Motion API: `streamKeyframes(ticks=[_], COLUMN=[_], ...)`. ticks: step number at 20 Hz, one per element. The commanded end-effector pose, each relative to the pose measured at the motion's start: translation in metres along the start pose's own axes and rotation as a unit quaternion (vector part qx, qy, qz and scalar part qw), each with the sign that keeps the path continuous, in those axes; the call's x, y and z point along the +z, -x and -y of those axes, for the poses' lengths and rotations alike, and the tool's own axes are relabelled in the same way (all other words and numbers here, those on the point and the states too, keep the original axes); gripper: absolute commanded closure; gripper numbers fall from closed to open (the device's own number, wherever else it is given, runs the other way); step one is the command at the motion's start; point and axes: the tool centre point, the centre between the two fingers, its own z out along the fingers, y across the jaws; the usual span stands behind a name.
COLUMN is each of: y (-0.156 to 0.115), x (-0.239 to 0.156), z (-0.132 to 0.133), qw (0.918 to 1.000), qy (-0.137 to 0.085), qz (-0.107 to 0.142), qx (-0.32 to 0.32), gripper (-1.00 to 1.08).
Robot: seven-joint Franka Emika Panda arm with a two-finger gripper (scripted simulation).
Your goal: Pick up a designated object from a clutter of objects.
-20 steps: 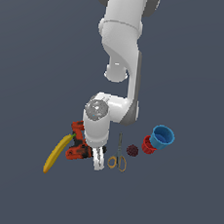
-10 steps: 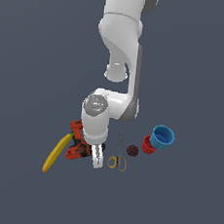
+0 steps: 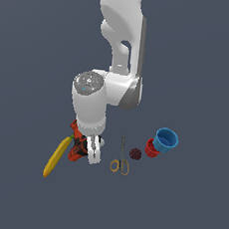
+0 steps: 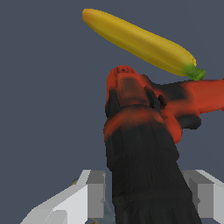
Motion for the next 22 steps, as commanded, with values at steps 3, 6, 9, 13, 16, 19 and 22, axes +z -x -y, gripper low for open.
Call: streamKeyframes(ticks=[3, 6, 9, 13, 16, 19, 22], y=[-0.014, -0.022, -0.030, -0.041, -0.048, -0.055, -0.061], x=[-0.056, -0.092, -0.127, -0.171, -0.203, -0.232, -0.256], z=[0.000, -0.001, -0.002, -0.003, -0.003, -0.003, -0.002], qw=[1.0000, 1.0000, 1.0000, 1.0000, 1.0000, 1.0000, 1.0000], qy=[-0.003, -0.003, -0.002, -0.002, -0.002, -0.001, -0.001], qz=[-0.001, -0.002, -0.002, -0.002, -0.002, -0.002, -0.002], qx=[0.001, 0.001, 0.001, 0.001, 0.001, 0.000, 0.000], gripper=[1.08, 1.08, 1.08, 1.08, 1.08, 1.08, 1.08])
